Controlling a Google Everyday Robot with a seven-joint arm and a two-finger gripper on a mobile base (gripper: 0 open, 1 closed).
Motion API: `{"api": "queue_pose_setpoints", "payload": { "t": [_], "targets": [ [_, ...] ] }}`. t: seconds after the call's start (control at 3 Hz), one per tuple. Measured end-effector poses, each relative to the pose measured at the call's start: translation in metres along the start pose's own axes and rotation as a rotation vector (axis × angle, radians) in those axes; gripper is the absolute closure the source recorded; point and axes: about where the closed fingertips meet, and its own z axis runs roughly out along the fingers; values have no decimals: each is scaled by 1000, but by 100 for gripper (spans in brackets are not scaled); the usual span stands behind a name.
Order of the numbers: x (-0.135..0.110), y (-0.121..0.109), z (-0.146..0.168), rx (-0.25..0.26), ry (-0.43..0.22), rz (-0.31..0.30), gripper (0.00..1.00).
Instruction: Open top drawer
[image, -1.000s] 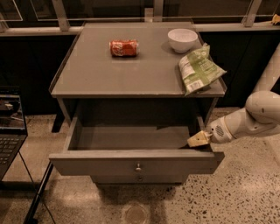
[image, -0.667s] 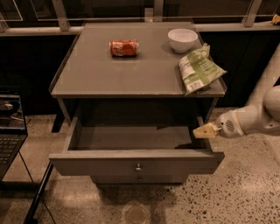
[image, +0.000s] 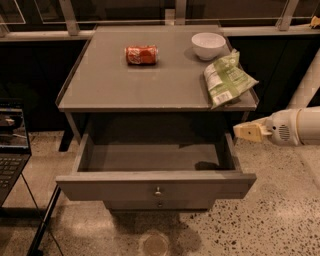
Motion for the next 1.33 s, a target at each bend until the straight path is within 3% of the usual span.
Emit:
{"api": "queue_pose_setpoints", "payload": {
  "t": [1.0, 1.33],
  "targets": [
    [0, 0, 0, 0, 0, 0, 13],
    [0, 0, 0, 0, 0, 0, 0]
  ]
}}
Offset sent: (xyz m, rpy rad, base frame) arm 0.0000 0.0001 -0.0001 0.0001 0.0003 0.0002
